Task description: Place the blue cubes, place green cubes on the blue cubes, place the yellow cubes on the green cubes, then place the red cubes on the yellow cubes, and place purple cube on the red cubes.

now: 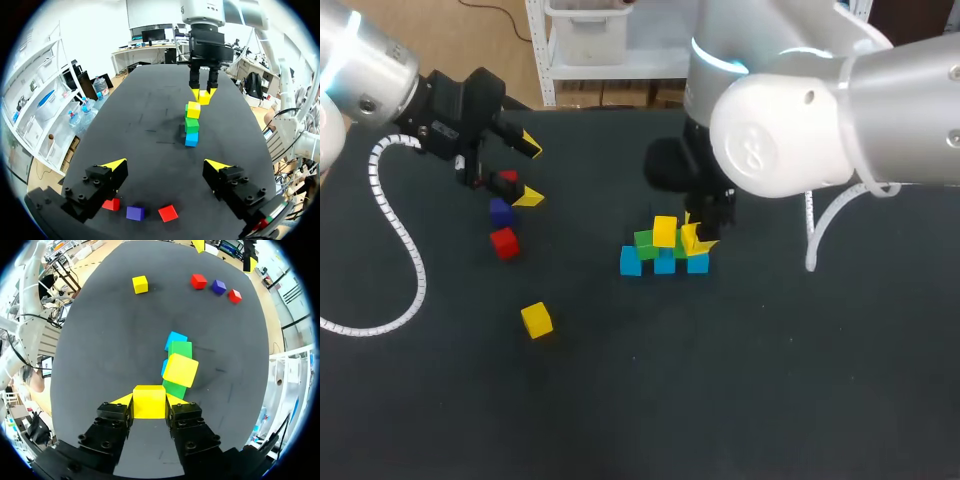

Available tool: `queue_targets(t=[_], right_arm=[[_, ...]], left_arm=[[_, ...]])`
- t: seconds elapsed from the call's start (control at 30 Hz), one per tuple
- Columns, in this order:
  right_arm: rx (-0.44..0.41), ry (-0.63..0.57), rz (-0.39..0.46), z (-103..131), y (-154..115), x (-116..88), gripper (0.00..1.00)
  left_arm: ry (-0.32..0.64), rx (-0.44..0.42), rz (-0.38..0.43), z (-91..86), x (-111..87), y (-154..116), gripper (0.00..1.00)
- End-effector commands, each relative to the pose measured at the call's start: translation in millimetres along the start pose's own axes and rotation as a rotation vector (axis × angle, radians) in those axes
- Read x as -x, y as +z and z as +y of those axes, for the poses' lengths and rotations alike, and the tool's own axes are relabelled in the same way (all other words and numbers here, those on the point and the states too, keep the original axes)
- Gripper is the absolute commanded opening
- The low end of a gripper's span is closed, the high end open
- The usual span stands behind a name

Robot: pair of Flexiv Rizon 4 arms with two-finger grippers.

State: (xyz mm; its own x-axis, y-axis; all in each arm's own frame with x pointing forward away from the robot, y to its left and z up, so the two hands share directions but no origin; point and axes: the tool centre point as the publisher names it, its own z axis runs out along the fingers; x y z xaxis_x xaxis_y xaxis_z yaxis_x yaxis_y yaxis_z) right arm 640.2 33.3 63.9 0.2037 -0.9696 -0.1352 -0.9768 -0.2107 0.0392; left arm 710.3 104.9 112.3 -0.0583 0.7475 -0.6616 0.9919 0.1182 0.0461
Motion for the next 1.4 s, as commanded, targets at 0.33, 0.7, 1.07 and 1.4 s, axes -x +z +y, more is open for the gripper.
queue_targets(t=[0.33, 0.7, 1.07, 1.4], right_arm=[[0.004, 0.011, -0.023, -9.6, 5.2, -2.8, 0.0], [0.003, 0.005, -0.025, -15.1, 6.2, -0.4, 0.0], [0.006, 0.011, -0.015, -16.8, 5.3, -0.5, 0.0], [0.014, 0.008, -0.011, -20.6, 7.6, 2.0, 0.0]], left_arm=[[0.004, -0.001, -0.005, 0.9, -1.4, 0.5, 1.0], [0.004, -0.001, -0.005, 0.9, -1.4, 0.5, 1.0], [0.004, -0.001, -0.005, 0.9, -1.4, 0.5, 1.0], [0.004, -0.001, -0.005, 0.9, -1.4, 0.5, 1.0]])
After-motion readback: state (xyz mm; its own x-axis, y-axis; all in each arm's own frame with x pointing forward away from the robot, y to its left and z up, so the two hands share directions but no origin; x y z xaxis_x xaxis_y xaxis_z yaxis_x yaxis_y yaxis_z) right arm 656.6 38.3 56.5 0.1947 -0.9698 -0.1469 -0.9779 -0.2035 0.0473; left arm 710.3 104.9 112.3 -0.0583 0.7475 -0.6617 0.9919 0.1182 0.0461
